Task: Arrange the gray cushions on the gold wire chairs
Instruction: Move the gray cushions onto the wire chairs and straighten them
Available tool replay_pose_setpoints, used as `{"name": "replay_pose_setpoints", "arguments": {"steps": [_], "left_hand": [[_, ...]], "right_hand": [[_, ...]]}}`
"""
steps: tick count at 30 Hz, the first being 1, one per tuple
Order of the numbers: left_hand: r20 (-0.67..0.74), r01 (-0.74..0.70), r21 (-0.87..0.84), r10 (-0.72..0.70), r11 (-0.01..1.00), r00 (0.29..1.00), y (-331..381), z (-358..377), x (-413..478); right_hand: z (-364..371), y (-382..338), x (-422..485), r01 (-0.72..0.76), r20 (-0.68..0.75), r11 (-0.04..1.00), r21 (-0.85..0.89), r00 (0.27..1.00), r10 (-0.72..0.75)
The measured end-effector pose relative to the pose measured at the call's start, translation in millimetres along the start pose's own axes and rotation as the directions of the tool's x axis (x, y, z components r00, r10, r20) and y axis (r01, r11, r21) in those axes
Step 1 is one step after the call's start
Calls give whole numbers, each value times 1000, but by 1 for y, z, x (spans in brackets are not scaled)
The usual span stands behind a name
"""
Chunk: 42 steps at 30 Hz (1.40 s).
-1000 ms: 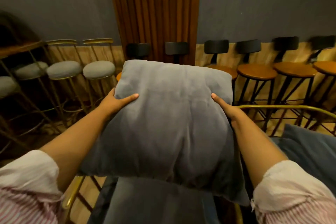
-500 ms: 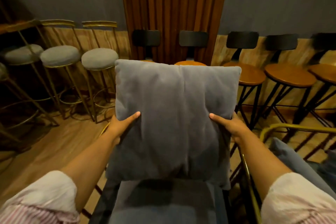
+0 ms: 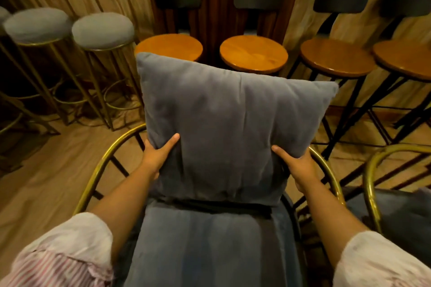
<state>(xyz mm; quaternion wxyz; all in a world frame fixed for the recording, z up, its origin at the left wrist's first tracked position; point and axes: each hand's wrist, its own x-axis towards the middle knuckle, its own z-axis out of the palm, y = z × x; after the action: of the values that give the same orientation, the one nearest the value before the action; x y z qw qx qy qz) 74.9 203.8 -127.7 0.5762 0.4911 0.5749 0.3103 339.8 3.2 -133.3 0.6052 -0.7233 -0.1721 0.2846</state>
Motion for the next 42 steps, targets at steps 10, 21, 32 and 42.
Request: {"name": "replay_pose_setpoints", "arguments": {"steps": [10, 21, 32, 42], "left_hand": [[-20, 151, 122, -150, 981, 988, -46, 10, 12], [54, 117, 511, -168, 851, 984, -43, 19, -21], [514, -312, 550, -20, 775, 857, 22, 35, -241], [792, -555, 402, 29, 728, 610, 48, 78, -424]], "right_hand": [[9, 66, -10, 27, -150, 998, -50, 988, -34], [5, 69, -38, -46, -49, 978, -202, 998, 37], [-79, -33, -206, 172, -57, 864, -474, 973, -225], [-249, -54, -373, 87, -302, 841, -535, 909, -287]]}}
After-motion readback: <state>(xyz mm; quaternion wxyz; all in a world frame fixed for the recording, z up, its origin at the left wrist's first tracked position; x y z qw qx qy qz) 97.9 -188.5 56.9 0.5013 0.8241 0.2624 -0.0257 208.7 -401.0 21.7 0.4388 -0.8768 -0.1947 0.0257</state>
